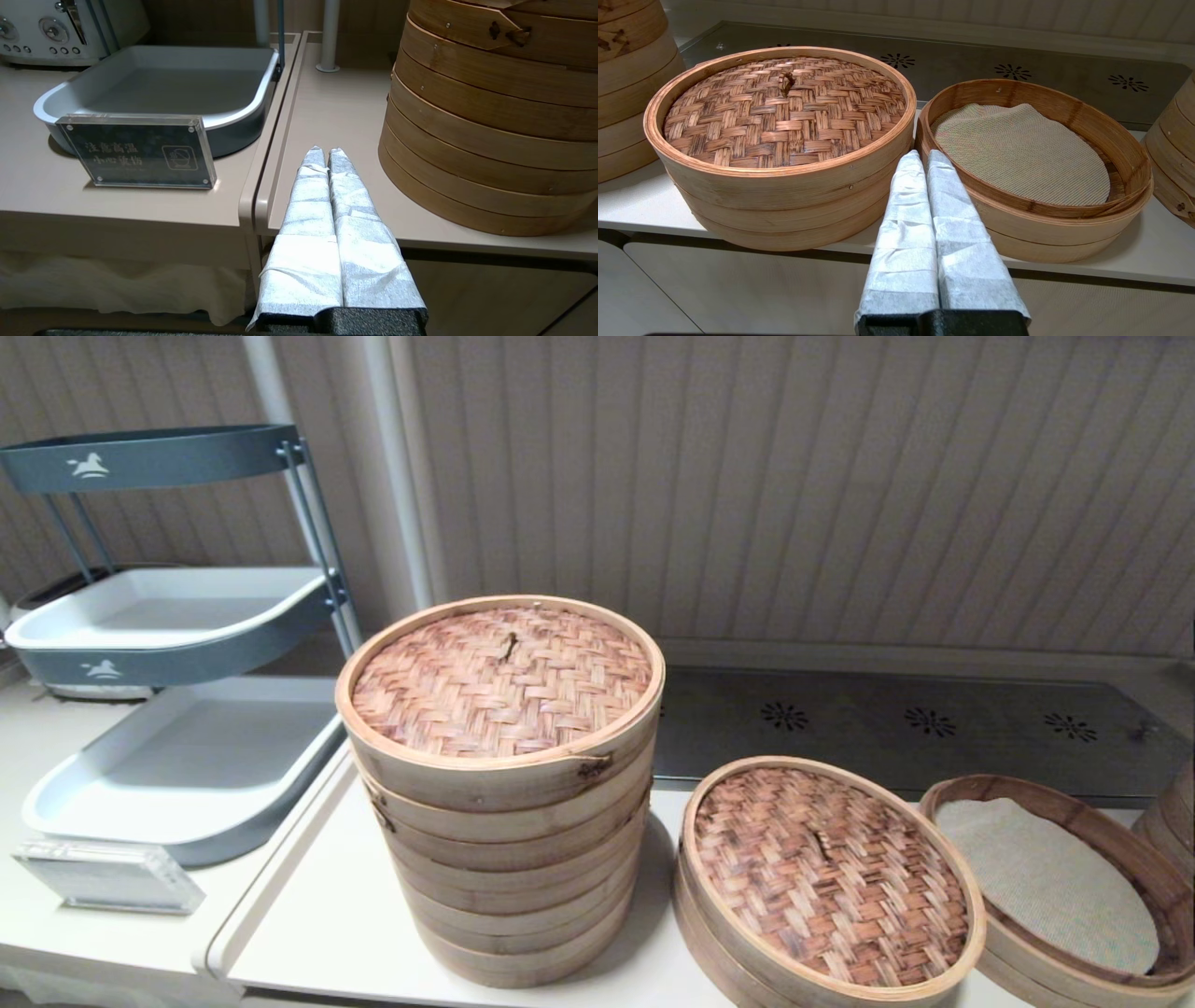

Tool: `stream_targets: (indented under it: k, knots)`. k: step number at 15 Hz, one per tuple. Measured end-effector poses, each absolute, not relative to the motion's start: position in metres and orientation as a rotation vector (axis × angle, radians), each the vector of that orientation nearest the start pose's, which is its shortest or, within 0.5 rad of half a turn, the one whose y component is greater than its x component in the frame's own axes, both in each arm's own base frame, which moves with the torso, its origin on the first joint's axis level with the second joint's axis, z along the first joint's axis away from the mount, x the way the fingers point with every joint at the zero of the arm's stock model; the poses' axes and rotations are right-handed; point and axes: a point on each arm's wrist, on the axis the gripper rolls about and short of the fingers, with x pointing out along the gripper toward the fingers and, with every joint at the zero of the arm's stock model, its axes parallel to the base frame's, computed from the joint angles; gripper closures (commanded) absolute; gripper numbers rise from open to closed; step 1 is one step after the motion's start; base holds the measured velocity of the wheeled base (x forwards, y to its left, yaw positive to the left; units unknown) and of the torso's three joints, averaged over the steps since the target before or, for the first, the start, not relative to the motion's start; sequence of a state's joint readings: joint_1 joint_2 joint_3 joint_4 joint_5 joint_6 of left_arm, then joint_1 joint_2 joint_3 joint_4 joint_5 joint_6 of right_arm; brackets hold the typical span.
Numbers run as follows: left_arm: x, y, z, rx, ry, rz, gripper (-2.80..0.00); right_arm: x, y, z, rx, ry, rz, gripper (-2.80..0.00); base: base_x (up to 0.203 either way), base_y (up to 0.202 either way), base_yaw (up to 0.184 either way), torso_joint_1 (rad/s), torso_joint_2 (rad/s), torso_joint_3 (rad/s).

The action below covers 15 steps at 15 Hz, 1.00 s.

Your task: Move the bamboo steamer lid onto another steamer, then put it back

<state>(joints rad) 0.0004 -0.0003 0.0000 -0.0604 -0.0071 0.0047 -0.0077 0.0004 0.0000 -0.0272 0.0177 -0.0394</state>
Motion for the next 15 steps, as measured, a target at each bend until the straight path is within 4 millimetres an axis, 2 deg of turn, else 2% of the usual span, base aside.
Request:
stream_targets:
  k: [15]
  knots:
    - [-0.023,-0.0002,0.0817,0.005,-0.061,-0.006,0.0,-0.0228,0.0006,0.0783,-0.039,-0.027,0.01,0.0,0.0,0.0,0.0,0.0,0.0,0.0]
